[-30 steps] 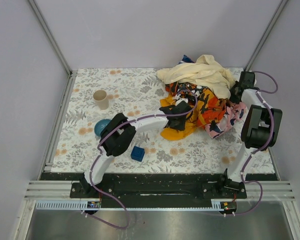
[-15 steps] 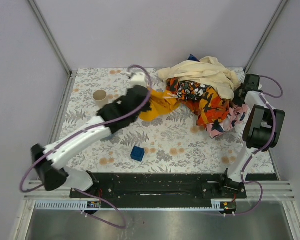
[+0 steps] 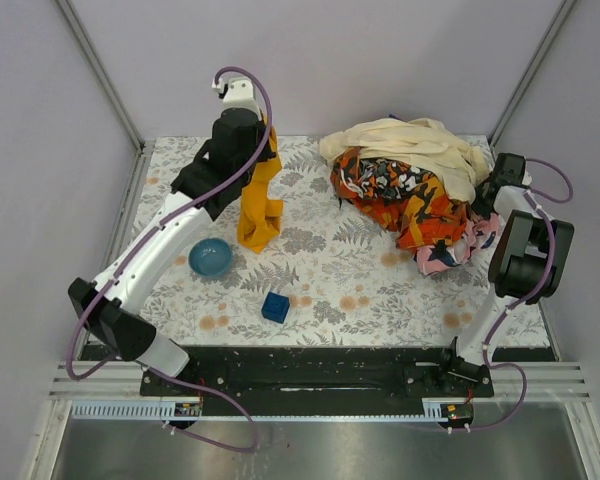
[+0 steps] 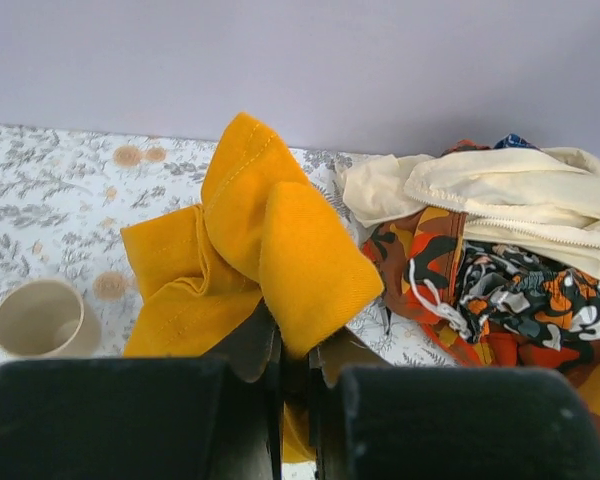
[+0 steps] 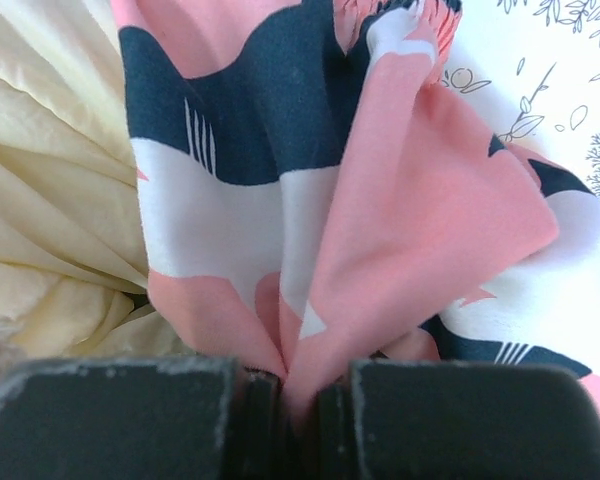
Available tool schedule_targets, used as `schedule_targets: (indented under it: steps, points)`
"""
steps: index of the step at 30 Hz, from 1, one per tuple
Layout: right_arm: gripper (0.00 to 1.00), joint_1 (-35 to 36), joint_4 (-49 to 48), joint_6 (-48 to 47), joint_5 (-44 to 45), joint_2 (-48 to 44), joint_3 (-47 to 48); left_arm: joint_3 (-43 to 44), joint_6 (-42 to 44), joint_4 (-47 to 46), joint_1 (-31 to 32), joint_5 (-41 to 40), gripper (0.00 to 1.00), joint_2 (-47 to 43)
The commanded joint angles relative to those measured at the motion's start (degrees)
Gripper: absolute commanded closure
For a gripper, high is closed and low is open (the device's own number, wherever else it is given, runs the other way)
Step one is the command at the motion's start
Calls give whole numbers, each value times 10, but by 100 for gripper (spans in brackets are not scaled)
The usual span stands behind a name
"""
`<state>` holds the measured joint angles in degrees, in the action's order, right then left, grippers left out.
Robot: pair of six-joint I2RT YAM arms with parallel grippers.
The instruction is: Pick out a specific cloth from the pile
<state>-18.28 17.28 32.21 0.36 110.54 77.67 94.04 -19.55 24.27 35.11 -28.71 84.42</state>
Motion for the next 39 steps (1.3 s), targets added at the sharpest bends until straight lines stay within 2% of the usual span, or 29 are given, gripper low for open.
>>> schedule_targets:
  steps: [1,5,8,10,12,13,14,15,18,21,22,25,26,30,33,39]
  points:
    - [100,-30,27,-21,108,12,-35,103,36,-36,-11,90,100,55]
    - [96,-30,14,-28,116,-6,-45,178,37,-7,-21,88,100,132]
    - [92,-30,11,-38,106,-23,-51,178,23,-12,-36,55,100,170]
    - [84,-30,11,-48,86,-41,-52,164,1,-5,-51,56,100,194]
    - [67,-29,13,-49,64,-71,-56,144,-26,11,-62,48,95,217]
    - [40,-29,12,-48,57,-90,-60,134,-36,20,-65,49,91,230]
    - [9,-28,14,-49,54,-109,-64,120,-41,24,-65,50,86,241]
    - [1,-28,19,-48,54,-134,-67,106,-46,28,-64,58,79,248]
    - [1,-24,34,-46,77,-215,-79,57,-61,30,-65,76,57,263]
    - [1,-18,65,-50,97,-291,-74,44,-71,59,-65,71,40,271]
    - [1,-17,75,-52,97,-316,-67,43,-71,69,-65,71,28,270]
    - [1,-11,112,-72,73,-377,-44,44,-70,95,-65,75,5,237]
    - [1,-9,126,-76,63,-390,-38,38,-69,97,-64,80,1,213]
    - [1,2,158,-98,22,-446,-31,-29,-59,85,-45,86,1,93]
    - [1,11,182,-109,-45,-484,-30,-90,-51,77,-13,73,1,-22]
    - [1,23,138,-87,-97,-605,-154,-285,-107,71,29,47,1,-229]
